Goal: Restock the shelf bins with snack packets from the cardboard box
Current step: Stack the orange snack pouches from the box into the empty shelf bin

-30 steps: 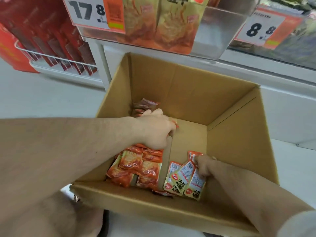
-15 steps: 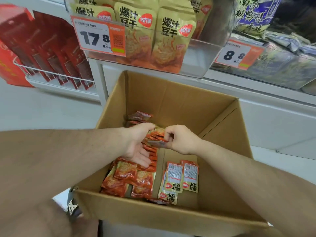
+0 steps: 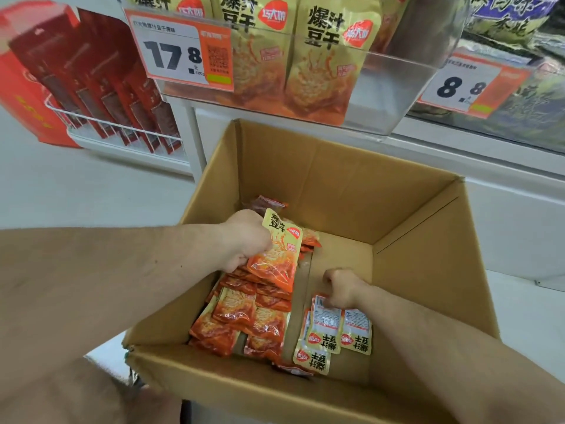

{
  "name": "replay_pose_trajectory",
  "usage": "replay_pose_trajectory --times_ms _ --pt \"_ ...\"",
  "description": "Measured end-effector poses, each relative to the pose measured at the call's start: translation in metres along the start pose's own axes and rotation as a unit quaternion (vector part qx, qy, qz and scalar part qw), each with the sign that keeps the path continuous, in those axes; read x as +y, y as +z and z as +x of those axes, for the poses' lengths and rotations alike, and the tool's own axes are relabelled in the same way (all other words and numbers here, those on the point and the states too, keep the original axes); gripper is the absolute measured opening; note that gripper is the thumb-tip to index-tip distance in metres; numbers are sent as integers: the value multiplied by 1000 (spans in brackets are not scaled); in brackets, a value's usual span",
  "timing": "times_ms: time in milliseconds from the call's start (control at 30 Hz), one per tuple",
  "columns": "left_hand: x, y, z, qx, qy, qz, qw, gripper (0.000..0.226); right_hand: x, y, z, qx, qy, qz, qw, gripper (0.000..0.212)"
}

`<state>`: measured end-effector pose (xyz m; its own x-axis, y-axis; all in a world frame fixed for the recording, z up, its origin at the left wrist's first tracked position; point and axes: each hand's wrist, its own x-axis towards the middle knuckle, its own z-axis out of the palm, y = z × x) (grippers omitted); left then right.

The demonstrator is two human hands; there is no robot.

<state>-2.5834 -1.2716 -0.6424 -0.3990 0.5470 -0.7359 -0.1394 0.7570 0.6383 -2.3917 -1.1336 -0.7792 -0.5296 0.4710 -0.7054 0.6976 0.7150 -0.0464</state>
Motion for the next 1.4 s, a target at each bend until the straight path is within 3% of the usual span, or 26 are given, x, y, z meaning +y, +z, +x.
replay_pose_trajectory --times_ms 67,167,333,467,667,767,867,933,1033,1200,1300,1400 --pt "2 2 1 -4 -1 5 1000 23 6 17 12 -32 17 -68 997 71" --pt "9 4 -2 -2 -8 2 1000 20 10 35 23 -45 26 -106 993 77" --pt "10 0 -2 2 -13 -10 1000 25 6 42 27 -34 -1 -138 990 56" --pt "8 -7 -4 14 -12 -16 1000 22 4 11 11 -60 -10 -45 997 26" --pt "25 -8 -31 -22 31 -38 999 27 -6 -86 -65 181 -63 50 980 9" --pt "38 -8 -51 -59 69 -61 994 30 -17 -130 -120 307 -86 120 940 5" --pt "54 -9 -72 -84 104 -88 987 31 -34 -156 -178 406 -128 156 891 22" --pt "64 -8 -84 -94 127 -109 981 34 -45 -162 -208 433 -168 148 873 45" --pt "81 -7 -101 -125 160 -146 968 43 -56 -162 -224 444 -163 112 874 31" --pt "93 -5 -118 -154 199 -224 941 54 -75 -171 -229 447 -107 47 887 26" --pt "95 -7 -120 -165 198 -250 933 53 -77 -174 -227 454 -84 19 887 24" --pt "100 -10 -123 -182 199 -264 926 38 -74 -173 -223 483 -122 34 867 30"
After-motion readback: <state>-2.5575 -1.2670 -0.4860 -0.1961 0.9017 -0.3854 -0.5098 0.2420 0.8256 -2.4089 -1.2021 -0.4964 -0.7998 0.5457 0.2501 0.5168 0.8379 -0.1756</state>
